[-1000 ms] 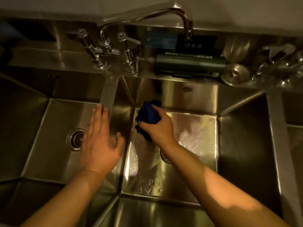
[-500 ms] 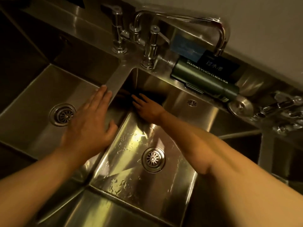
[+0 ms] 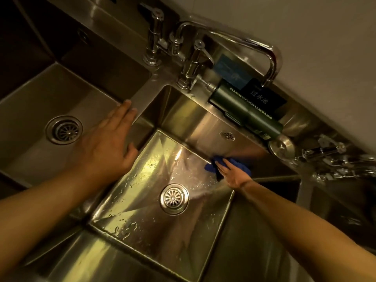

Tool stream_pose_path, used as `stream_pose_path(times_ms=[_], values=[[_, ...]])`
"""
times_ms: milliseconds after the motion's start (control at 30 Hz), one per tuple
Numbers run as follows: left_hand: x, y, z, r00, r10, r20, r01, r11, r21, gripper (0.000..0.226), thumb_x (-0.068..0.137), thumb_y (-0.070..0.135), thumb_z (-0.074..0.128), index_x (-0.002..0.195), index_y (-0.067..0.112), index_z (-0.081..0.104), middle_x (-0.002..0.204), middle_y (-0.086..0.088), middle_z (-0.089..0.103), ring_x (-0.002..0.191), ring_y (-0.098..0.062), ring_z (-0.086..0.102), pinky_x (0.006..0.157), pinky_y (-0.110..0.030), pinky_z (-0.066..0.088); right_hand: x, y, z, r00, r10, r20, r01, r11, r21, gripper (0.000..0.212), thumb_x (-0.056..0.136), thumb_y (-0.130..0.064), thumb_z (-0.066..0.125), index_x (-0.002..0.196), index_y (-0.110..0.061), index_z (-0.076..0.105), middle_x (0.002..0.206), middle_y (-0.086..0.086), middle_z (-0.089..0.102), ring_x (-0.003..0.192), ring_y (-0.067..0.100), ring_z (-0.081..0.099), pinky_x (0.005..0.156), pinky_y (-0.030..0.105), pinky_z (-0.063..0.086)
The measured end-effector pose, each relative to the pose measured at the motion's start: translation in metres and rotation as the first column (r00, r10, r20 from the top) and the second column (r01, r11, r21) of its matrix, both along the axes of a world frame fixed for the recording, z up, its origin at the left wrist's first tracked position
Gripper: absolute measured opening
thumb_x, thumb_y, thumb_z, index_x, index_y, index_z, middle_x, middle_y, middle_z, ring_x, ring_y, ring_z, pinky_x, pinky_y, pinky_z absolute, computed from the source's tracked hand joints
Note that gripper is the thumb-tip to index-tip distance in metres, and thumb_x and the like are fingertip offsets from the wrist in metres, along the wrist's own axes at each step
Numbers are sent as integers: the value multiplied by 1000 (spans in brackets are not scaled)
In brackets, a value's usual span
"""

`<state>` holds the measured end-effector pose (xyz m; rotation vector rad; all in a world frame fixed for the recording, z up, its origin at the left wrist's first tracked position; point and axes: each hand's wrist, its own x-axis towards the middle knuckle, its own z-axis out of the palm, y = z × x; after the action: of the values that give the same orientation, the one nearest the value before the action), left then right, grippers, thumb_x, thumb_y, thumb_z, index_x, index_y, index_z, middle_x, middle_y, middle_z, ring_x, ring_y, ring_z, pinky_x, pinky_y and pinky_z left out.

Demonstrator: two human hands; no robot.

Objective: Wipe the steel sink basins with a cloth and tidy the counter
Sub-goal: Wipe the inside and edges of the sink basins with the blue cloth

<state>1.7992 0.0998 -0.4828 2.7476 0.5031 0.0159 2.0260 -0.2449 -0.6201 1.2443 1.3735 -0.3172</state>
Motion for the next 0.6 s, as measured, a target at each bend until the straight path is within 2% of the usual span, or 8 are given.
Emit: stream_pose_path(times_ms=[100,200,267,333,400,467,533,600], values=[[1,-1,1,1000,2,5,-2,1000,-19,83,89,46,42,164,18,21,174,-1,11,155,-25,25,116,-46,35,2,1,7,999,32,-4,-32,999,-7,54,109,-24,25,158,-1,23,168,22,6,154,42,-4,124,55,2],[1,-1,1,1000,2,-2,-2,1000,-20,82,90,46,45,164,19,20,174,1,8,156,-23,22,116,-45,33,-1,37,12,998,65,8,-66,994,88,54,107,-23,36,158,-7,29,168,23,5,154,43,-3,123,56,1],[1,0,2,1000,-2,-2,1,1000,-23,82,91,44,45,164,19,20,174,1,9,156,-22,22,117,-44,32,-4,76,21,996,90,-14,-85,973,213,51,106,-24,39,156,-12,38,167,21,13,155,43,3,125,57,5],[1,0,2,1000,-3,2,3,1000,-28,80,93,41,48,164,19,20,174,1,9,156,-23,22,117,-45,33,-7,121,39,988,143,-59,-106,901,420,49,105,-24,38,153,-17,43,165,13,29,155,37,15,125,54,13],[1,0,2,1000,-5,-5,5,1000,-30,79,94,40,49,164,19,19,174,1,9,156,-24,22,116,-46,34,-8,161,58,986,120,-115,-37,833,552,49,104,-20,39,154,-18,42,164,11,31,155,33,14,124,52,8],[2,0,3,1000,-7,-9,7,1000,-28,81,91,44,44,164,19,19,174,0,9,156,-23,22,117,-44,32,-10,188,70,993,89,-79,-32,838,545,56,102,-18,49,156,-20,36,166,15,22,156,37,5,123,57,3],[1,0,4,1000,-3,-8,2,999,-35,83,89,46,41,164,19,19,174,-1,9,157,-23,21,117,-42,29,-13,200,82,996,87,-35,-50,812,582,71,96,-15,60,159,-25,29,166,16,21,155,39,4,123,58,7],[1,-1,5,1000,-3,-2,3,999,-36,83,90,45,44,164,18,20,174,-2,10,157,-23,20,118,-43,29,-13,190,93,995,100,-28,-62,787,614,70,94,-11,56,158,-25,31,165,17,23,155,38,7,123,58,9]])
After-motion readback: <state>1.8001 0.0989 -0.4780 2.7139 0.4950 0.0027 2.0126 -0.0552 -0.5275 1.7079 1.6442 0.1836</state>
